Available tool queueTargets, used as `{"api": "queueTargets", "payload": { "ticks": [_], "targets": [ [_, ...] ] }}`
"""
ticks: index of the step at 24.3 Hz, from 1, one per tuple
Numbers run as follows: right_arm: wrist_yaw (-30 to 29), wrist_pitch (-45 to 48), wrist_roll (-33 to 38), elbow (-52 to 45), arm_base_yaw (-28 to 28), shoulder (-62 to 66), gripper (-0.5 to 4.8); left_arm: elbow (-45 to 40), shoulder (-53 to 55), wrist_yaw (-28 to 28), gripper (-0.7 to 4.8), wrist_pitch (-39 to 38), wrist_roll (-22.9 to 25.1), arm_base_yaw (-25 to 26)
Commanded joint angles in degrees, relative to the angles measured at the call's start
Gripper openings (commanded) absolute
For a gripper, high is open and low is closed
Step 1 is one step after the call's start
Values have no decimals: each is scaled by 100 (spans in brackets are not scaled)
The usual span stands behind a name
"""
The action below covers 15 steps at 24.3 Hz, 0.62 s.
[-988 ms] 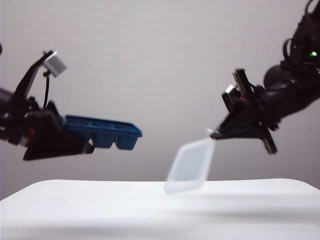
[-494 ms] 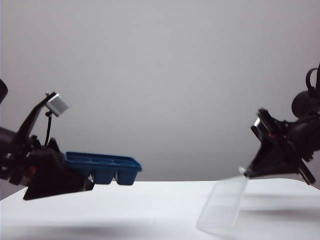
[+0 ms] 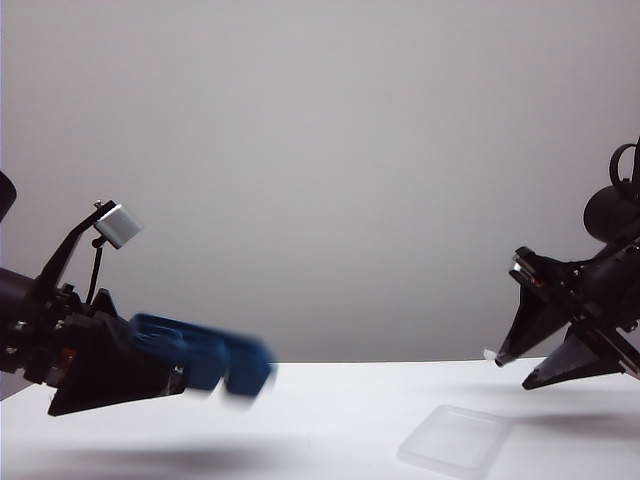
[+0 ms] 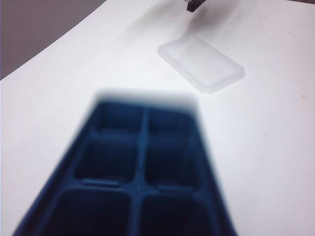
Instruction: Pick up the ice cube tray, remove its lid, and then place both the tray and the lid back on the table.
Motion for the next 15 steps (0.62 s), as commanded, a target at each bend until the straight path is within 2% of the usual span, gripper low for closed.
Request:
{"api": "queueTargets", "payload": {
  "ticks": [1, 2, 10, 12, 15],
  "targets": [
    [-31, 15, 22, 13, -4, -138, 228, 13, -7, -219, 465, 52, -155, 4],
    [-33, 15, 22, 13, -4, -164, 227, 13, -7, -267, 479, 57, -247, 4],
    [-37, -2, 22, 13, -4, -520, 225, 13, -13, -339, 479, 118, -785, 2],
    [-50, -103, 20, 11, -4, -688, 225, 11, -107, -540, 479, 35, -1014, 7],
    [-48, -125, 17, 9, -4, -800, 225, 11, -205, -785, 479, 52, -962, 7]
  ]
}}
